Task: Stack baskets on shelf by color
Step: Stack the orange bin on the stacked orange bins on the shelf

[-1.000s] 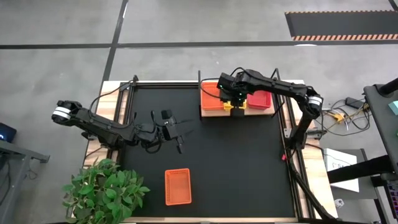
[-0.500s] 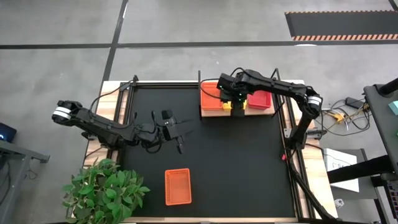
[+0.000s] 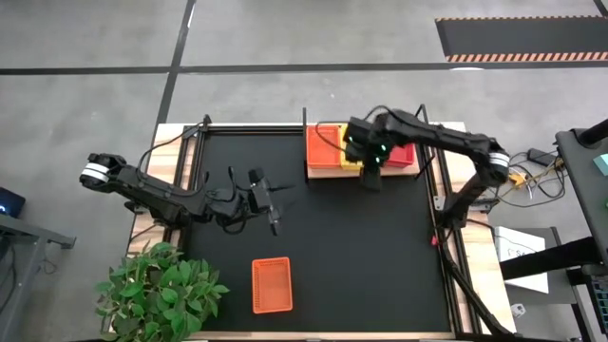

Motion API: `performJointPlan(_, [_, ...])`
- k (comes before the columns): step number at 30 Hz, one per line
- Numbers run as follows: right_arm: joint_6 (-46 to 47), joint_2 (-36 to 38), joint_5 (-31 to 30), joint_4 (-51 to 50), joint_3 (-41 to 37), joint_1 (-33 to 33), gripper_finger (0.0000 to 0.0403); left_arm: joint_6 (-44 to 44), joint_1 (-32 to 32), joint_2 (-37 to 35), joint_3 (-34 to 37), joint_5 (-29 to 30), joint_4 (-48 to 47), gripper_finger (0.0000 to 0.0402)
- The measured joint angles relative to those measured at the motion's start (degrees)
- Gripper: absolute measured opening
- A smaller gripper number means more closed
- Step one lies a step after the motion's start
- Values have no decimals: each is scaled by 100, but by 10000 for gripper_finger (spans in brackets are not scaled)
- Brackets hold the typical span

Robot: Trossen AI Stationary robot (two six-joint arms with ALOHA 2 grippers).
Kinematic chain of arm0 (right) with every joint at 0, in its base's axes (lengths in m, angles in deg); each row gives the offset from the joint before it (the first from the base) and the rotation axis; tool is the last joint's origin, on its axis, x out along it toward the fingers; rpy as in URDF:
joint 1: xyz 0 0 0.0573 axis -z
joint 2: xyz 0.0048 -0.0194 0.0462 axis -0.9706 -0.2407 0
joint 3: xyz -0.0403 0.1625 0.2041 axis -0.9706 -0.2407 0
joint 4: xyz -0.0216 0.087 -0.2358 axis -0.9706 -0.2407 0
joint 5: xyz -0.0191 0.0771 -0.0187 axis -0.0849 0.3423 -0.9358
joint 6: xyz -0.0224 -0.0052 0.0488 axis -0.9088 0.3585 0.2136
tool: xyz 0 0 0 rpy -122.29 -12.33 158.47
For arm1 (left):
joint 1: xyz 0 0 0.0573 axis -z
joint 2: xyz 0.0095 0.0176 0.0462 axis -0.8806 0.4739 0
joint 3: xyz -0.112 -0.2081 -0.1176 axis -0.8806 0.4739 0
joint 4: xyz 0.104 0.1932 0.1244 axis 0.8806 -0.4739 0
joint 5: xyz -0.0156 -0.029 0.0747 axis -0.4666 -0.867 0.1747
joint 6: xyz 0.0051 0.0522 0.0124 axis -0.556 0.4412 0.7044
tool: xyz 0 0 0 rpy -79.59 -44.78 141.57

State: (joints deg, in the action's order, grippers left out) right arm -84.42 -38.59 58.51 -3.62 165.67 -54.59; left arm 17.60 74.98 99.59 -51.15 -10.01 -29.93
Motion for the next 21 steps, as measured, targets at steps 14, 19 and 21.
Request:
performJointPlan(14, [887, 2431, -93, 4039, -3143, -3057, 109, -1754, 862, 904, -137, -821, 317, 168])
performJointPlan(19, [621, 2570, -127, 5640, -4037, -3794, 107, -2676, 1241, 1412, -346, -723, 252, 168])
performJointPlan(21, [484, 2521, -131, 5907, -4190, -3956, 107, -3052, 1398, 1460, -443, -721, 219, 168])
